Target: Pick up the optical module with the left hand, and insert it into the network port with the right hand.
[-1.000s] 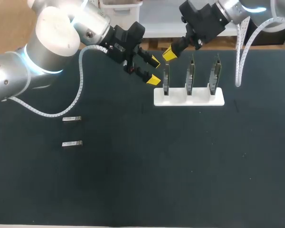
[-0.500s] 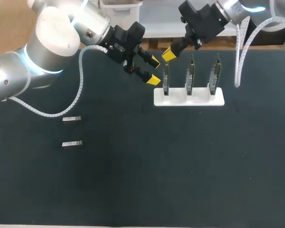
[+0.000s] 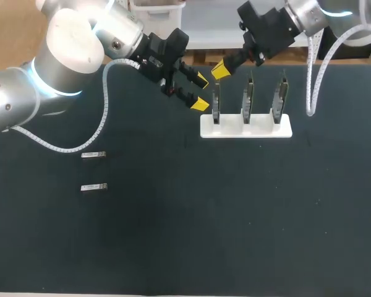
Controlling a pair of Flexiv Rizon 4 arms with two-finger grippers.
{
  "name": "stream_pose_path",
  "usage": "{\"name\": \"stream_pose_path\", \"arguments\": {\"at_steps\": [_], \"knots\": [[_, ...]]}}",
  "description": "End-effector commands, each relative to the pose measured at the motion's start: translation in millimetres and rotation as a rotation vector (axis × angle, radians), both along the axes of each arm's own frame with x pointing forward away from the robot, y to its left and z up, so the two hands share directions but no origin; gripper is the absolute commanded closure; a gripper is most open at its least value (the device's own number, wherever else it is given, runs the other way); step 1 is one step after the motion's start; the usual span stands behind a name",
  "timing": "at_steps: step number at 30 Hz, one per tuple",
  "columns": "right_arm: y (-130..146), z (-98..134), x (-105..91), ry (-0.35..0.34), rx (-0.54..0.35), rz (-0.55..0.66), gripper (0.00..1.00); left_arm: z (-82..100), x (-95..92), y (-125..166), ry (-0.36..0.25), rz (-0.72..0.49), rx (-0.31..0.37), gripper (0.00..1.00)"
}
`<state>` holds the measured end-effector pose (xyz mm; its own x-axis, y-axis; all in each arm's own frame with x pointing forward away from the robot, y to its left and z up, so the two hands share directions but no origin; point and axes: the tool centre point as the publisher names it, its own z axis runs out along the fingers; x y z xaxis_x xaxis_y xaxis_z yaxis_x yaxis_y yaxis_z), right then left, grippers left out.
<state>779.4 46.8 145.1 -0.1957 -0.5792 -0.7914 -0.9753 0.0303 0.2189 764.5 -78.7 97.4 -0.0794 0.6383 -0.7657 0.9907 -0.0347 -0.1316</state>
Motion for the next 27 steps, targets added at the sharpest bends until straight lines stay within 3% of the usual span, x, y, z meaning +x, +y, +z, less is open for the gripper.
{"name": "stream_pose_path", "arguments": {"at_steps": [1, 10, 27], "knots": [[-9, 9, -4.9, -0.02, 0.079, 0.013, 1.0, 0.5, 0.1, 0, 0.0, 0.001, 0.003, 0.0], [-18, 35, -4.5, -0.043, 0.148, 0.015, 1.0, 0.5, 0.1, 0, 0.0, 0.001, 0.003, 0.0], [-81, 46, -21.4, -0.085, 0.099, 0.023, 1.0, 0.5, 0.1, 0, 0.0, 0.001, 0.003, 0.0]]}}
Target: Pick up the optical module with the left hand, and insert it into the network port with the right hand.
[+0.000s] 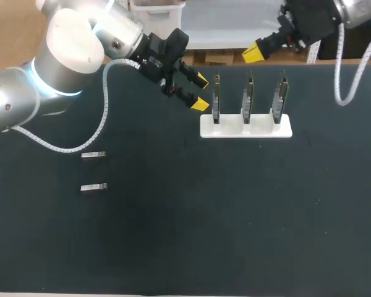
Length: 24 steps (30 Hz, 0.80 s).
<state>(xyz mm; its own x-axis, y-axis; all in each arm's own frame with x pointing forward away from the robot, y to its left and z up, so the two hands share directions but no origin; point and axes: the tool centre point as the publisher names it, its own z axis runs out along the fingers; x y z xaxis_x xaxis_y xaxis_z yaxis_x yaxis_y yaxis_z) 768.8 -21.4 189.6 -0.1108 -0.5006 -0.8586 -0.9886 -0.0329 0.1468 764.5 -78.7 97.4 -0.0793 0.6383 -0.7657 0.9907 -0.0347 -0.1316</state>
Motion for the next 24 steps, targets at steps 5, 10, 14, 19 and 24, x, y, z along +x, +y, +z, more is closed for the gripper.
{"name": "stream_pose_path", "arguments": {"at_steps": [5, 10, 14, 19, 24], "knots": [[-26, -4, -10.7, 0.01, -0.033, -0.007, 1.0, 0.5, 0.1, 0, 0.0, 0.001, 0.003, 0.0], [-36, -12, -10.4, 0.035, -0.078, 0.044, 1.0, 0.5, 0.1, 0, 0.0, 0.001, 0.003, 0.0], [-40, -21, -12.9, 0.043, -0.107, 0.068, 1.0, 0.5, 0.1, 0, 0.0, 0.001, 0.003, 0.0], [-42, -27, -11.8, 0.046, -0.117, 0.065, 1.0, 0.5, 0.1, 0, 0.0, 0.001, 0.003, 0.0], [-42, -30, -10.5, 0.05, -0.117, 0.066, 1.0, 0.5, 0.1, 0, 0.0, 0.001, 0.003, 0.0]]}}
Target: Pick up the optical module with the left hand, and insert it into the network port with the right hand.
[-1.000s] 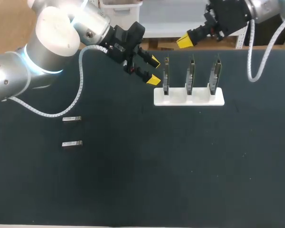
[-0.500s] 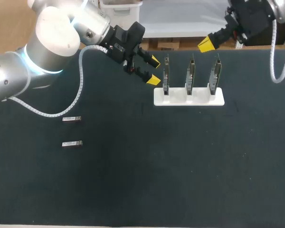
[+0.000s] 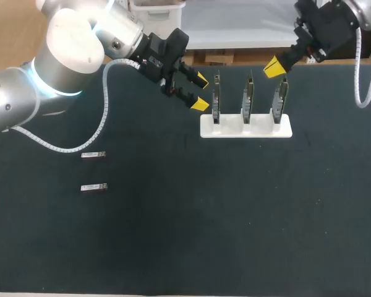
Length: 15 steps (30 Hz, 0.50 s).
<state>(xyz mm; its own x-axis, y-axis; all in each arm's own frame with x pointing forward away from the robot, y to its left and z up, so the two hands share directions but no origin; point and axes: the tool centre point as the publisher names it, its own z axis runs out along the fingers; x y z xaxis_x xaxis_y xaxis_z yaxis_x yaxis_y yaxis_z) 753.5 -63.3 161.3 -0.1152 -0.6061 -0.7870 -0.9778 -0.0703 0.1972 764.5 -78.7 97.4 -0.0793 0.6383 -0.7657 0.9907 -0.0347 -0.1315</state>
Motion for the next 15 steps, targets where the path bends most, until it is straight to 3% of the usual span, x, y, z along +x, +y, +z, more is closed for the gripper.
{"name": "stream_pose_path", "arguments": {"at_steps": [1, 15], "knots": [[0, -2, 5.6, 0.007, 0.005, 0.007, 1.0, 0.5, 0.1, 0, 0.0, 0.001, 0.003, 0.0], [5, -8, 19.6, -0.007, -0.014, -0.002, 1.0, 0.5, 0.1, 0, 0.0, 0.001, 0.003, 0.0]]}}
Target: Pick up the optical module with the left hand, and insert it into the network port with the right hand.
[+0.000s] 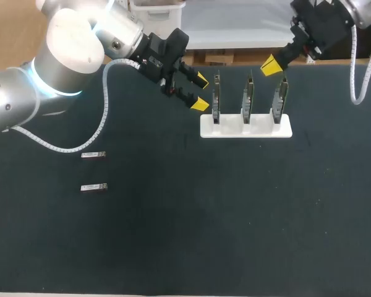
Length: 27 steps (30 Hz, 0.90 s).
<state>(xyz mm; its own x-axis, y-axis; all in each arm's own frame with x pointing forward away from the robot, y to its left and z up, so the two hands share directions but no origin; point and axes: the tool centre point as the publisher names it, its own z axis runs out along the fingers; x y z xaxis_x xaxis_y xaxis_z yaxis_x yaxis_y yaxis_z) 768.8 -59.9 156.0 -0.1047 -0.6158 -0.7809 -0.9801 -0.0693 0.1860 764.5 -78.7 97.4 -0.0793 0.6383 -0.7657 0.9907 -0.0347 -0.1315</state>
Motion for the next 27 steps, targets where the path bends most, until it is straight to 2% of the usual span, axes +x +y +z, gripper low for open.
{"name": "stream_pose_path", "arguments": {"at_steps": [1, 27], "knots": [[2.1, -2.7, 4.3, 0.01, 0.003, -0.006, 1.0, 0.5, 0.1, -0.1, 0.0, 0.001, 0.003, 0.0], [2.3, -9.5, 3.4, 0.025, 0.038, -0.078, 1.0, 0.5, 0.1, -0.1, 0.0, 0.001, 0.003, 0.0]]}}
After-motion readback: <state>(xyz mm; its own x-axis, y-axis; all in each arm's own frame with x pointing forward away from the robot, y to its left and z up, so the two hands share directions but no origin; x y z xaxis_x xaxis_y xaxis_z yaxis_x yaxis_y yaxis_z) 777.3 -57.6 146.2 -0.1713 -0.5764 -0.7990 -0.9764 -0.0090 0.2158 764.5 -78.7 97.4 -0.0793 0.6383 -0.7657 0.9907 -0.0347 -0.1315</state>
